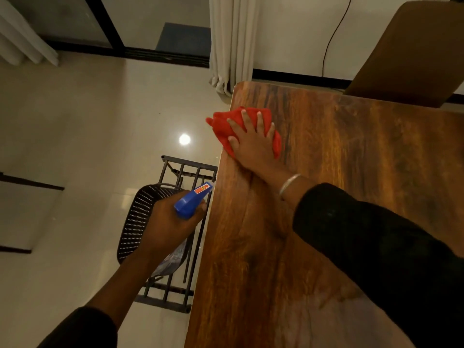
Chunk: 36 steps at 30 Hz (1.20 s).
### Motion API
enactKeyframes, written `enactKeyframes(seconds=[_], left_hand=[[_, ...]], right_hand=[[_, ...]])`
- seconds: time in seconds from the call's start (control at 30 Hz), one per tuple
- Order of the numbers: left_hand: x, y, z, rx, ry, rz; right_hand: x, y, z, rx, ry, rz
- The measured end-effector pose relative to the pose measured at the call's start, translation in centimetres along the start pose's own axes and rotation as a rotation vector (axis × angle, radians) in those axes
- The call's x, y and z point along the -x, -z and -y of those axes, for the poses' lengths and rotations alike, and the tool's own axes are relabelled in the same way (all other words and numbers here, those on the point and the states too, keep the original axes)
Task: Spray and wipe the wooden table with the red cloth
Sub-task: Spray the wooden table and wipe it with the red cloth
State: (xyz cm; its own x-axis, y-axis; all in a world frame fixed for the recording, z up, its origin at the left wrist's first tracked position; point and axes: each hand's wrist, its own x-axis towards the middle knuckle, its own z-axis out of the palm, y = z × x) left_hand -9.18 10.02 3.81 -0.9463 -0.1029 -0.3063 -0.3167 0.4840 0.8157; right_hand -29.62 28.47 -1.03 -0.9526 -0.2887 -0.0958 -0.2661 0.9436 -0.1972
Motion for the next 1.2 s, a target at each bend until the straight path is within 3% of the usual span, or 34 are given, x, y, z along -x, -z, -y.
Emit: enactKeyframes(seconds=[0.1, 0.23, 0.33, 0.4, 0.47, 0.57, 0.67, 0.8, 0.93, 1.0, 1.1, 1.2], left_hand=[[0.2, 0.4, -0.4, -0.028, -0.104, -0.070], [-0.4, 1.1, -1.1, 0.008, -0.124, -0.127], [-0.9, 1.1, -1.3, 0.001, -0.136, -0.112], [-0.9, 0.9, -1.5, -0.007, -0.135, -0.121], [-0.6, 0.7, -1.5, -0.034, -0.156, -0.146], [0.0, 0.4, -1.7, -0.060, -0.156, -0.125], [0.9, 0.6, -1.9, -0.075, -0.138, -0.124], [2.2, 0.5, -2.8, -0.066, -0.146, -0.112], [3.2, 0.0, -3.9, -0.080, -0.164, -0.030], [4.1, 0.0, -4.7, -0.078, -0.164, -0.009], [5.7, -0.5, -5.7, -0.139, -0.200, 0.032], [7.8, -1.4, -6.7, -0.163, -0.213, 0.113]], right_hand=[[2.1, -1.4, 1.8, 0.031, 0.136, -0.017], [14.4, -4.7, 2.2, 0.059, 0.630, 0.074], [13.9, -4.5, 0.2, 0.059, 0.812, 0.110], [8.0, -2.8, -0.2, 0.070, 0.675, 0.093], [1.8, -0.6, -0.7, 0.051, 0.403, 0.088], [-1.9, 0.5, -1.9, 0.019, 0.115, 0.029], [2.2, -1.1, 0.0, 0.010, 0.079, -0.025], [17.3, -4.8, 2.7, -0.009, 0.266, -0.036], [27.3, -5.4, -2.1, 0.031, 0.299, 0.009], [26.0, -3.0, -7.0, 0.074, 0.118, 0.005], [22.7, 0.9, -12.5, 0.000, -0.330, 0.008], [23.6, 0.6, -10.2, -0.065, -0.481, -0.023]])
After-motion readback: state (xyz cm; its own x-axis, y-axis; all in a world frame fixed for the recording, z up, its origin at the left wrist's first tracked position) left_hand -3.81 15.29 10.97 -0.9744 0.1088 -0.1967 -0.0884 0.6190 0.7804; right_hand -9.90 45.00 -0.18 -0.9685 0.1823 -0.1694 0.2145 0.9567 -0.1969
